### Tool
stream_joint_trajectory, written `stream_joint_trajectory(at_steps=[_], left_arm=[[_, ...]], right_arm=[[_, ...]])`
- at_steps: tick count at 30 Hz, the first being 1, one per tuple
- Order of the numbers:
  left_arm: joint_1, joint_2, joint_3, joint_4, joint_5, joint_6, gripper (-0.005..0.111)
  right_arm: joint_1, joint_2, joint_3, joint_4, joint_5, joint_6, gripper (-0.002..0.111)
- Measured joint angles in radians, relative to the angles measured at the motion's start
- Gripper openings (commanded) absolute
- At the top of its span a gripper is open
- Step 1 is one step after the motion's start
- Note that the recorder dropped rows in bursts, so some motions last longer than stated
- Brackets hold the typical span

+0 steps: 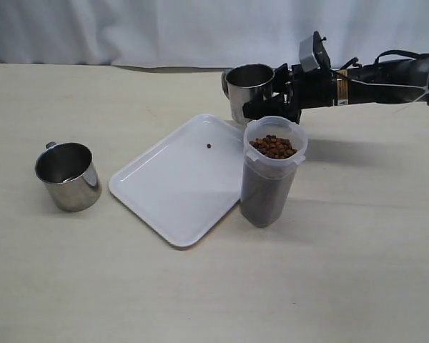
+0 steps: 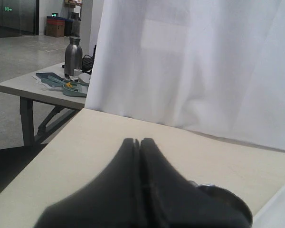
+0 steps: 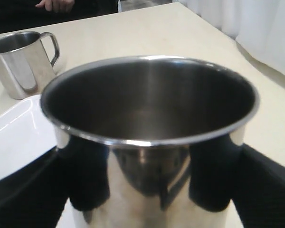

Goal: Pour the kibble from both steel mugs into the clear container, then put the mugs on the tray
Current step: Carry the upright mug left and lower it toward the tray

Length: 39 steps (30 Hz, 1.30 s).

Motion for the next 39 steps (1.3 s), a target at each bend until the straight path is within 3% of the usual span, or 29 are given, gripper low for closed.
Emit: stream_joint_trajectory(at_steps=[9,39], left_arm=[[0.000,0.000,0.000,0.000,0.000,0.000,0.000],[0.000,0.000,0.000,0.000,0.000,0.000,0.000]], right_arm=[[0.062,0.000,0.043,0.002,0.000,-0.092,0.005],[0.098,0.091,0.047,0.081,0.002,-0.204,0.005]])
